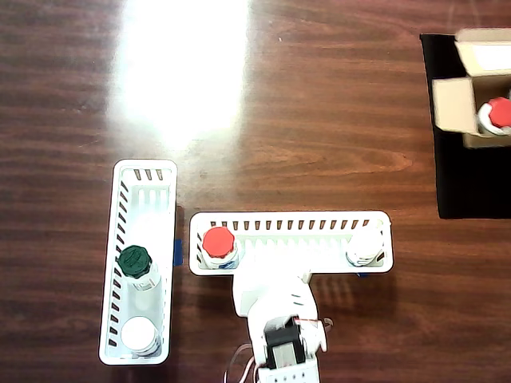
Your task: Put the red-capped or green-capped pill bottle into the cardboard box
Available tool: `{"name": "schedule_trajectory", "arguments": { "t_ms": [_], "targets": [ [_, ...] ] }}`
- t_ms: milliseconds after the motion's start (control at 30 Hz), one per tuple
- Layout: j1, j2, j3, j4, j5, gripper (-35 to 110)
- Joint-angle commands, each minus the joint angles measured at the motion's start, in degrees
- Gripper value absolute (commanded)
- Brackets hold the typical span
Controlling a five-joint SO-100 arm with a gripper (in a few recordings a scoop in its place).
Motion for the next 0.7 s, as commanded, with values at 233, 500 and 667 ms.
{"name": "schedule_trajectory", "arguments": {
  "t_ms": [233, 500, 667],
  "targets": [
    [0.97, 24.70, 23.12, 2.11, 6.33, 14],
    [-3.16, 35.16, 33.13, 3.96, 3.96, 0],
    [-4.39, 38.94, 38.76, -0.09, 1.93, 1]
  ]
}}
